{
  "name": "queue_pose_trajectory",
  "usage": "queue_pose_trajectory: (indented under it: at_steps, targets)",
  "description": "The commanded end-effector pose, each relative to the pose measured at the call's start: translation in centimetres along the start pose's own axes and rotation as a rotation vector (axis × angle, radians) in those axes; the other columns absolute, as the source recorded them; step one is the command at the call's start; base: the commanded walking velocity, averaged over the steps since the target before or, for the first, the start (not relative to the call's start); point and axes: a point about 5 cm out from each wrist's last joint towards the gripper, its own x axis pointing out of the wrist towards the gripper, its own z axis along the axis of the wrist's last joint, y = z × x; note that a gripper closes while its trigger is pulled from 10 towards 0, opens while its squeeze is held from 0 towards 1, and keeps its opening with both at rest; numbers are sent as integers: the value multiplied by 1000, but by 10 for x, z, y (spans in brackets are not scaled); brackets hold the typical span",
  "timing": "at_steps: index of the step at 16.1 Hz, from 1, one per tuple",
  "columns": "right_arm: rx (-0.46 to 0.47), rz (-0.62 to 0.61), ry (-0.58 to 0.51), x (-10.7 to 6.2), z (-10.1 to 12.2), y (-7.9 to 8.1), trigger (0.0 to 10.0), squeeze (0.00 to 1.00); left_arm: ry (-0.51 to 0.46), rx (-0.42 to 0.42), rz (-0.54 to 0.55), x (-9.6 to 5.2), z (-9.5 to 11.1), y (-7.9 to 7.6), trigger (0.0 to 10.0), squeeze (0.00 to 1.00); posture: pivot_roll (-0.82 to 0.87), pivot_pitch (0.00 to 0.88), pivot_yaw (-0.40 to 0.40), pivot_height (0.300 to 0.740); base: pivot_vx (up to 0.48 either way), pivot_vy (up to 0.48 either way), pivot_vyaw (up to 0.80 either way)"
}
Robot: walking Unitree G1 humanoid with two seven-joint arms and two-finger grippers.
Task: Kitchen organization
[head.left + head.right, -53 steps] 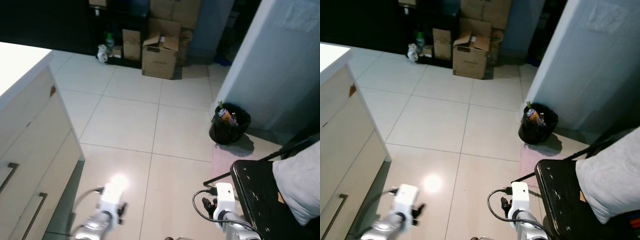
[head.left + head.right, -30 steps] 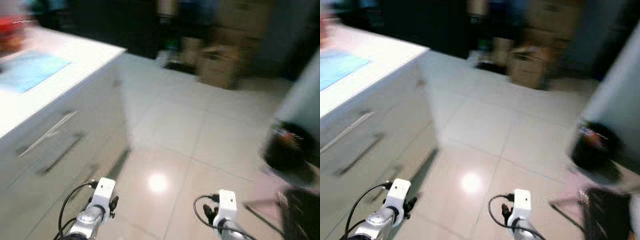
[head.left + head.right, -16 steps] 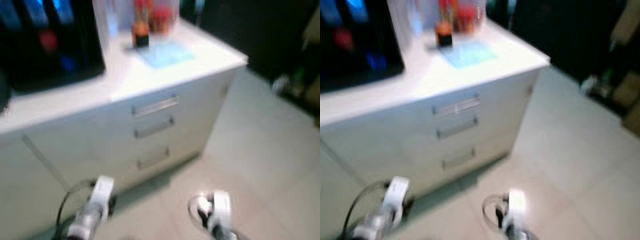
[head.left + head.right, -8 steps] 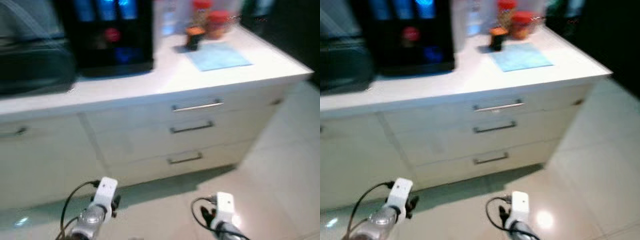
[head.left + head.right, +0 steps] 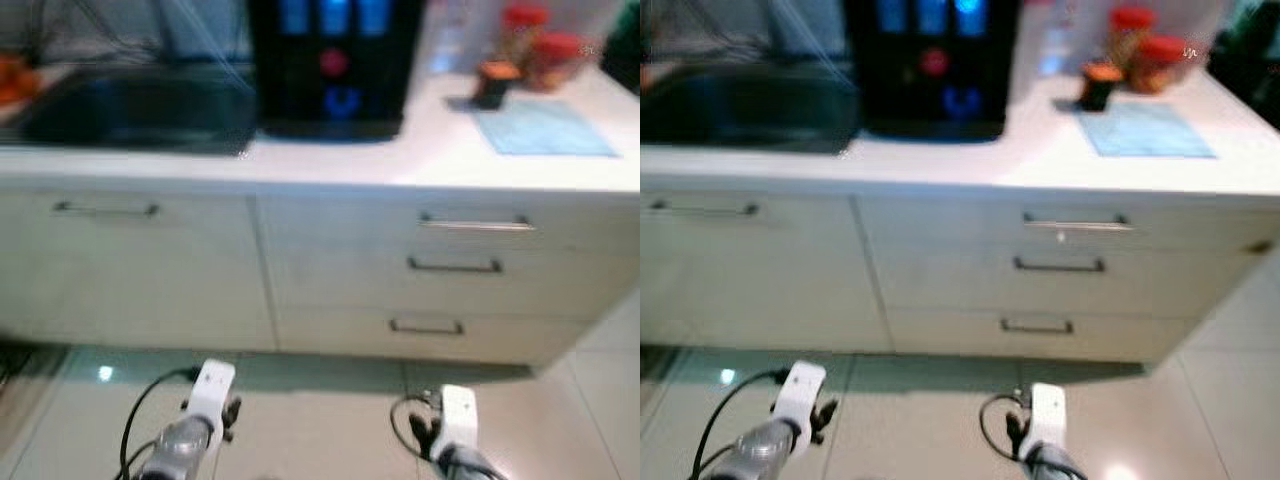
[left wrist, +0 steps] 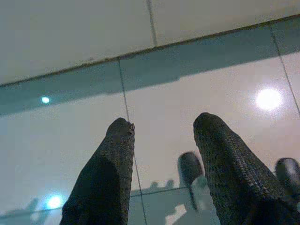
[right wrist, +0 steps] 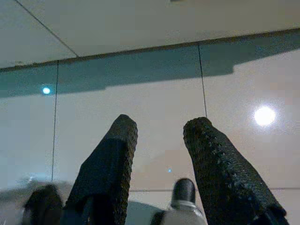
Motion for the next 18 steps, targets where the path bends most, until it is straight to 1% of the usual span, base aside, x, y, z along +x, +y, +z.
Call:
queue_pose_trajectory:
  at_steps: [1, 4, 6, 9, 15, 18]
  targets:
    - [2, 14, 1, 1, 1, 6, 10000, 0, 11, 1, 7, -1, -3, 1, 10000, 0, -99, 3, -11, 740, 0, 0, 800]
    - [36, 4, -5, 1, 2, 4, 10000, 0, 14, -5, 6, -1, -4, 1, 10000, 0, -99, 4, -10, 740, 0, 0, 0]
    - [37, 12, -1, 2, 2, 5, 10000, 0, 22, -17, 10, -1, -4, 1, 10000, 0, -97, 4, -13, 740, 0, 0, 0]
    - [38, 15, 0, 2, 2, 5, 10000, 0, 41, -10, 10, -1, -6, 0, 10000, 0, -98, 5, -16, 740, 0, 309, 0]
    - [41, 20, 4, 1, 1, 4, 10000, 0, 48, -17, 12, -1, -9, -1, 10000, 0, -98, 6, -21, 740, 0, 347, 0]
    - [47, 19, 9, 1, 0, 4, 10000, 0, 51, -18, 12, -1, -9, -1, 10000, 0, -99, 4, -22, 740, 0, 354, -698]
